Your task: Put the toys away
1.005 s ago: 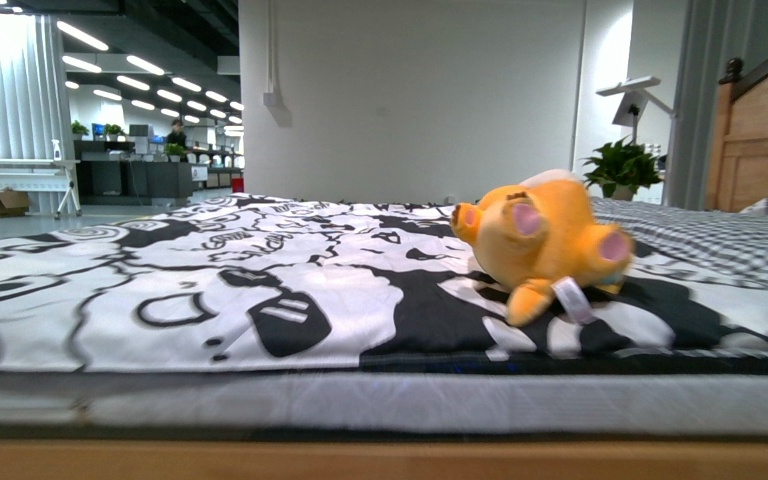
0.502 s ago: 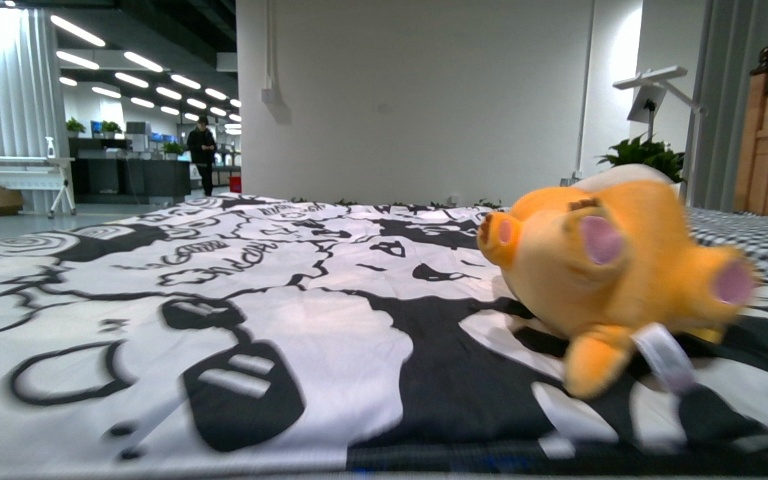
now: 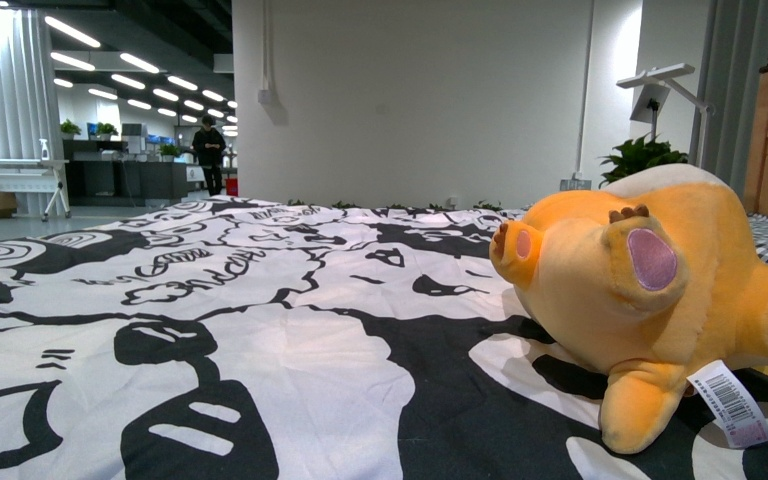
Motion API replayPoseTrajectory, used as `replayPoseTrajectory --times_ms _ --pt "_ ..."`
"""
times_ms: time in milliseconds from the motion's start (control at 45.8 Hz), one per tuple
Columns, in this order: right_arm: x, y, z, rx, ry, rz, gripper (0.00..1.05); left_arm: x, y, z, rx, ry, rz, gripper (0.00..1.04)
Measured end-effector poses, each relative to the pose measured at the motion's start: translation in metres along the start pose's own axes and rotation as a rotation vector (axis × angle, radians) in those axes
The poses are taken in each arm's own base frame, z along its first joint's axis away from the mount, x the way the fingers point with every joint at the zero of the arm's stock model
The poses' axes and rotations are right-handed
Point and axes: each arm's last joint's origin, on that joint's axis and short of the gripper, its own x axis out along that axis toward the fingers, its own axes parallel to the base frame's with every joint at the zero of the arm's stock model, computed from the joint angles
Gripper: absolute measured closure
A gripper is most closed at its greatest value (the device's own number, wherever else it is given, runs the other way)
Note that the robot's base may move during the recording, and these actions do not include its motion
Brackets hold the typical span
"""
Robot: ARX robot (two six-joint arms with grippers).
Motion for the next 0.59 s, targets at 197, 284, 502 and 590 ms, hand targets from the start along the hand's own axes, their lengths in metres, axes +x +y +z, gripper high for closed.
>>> replayPoseTrajectory --times_ms 197,284,502,590 --pt "0.019 -0.016 0.048 -0.012 -0.104 0.008 0.06 0.0 0.0 0.0 0.0 0.0 0.0 0.06" --pt "0.031 -0.02 0.062 -0.018 -0.124 -0.011 0.06 0.0 0.0 0.0 0.0 0.0 0.0 0.06" --pt "0.071 -0.016 0.1 -0.024 -0.153 -0.018 0.06 0.0 0.0 0.0 0.0 0.0 0.0 0.06" --pt "0.093 -0.01 0.12 -0.038 -0.173 -0.023 0.06 0.0 0.0 0.0 0.0 0.0 0.0 0.06"
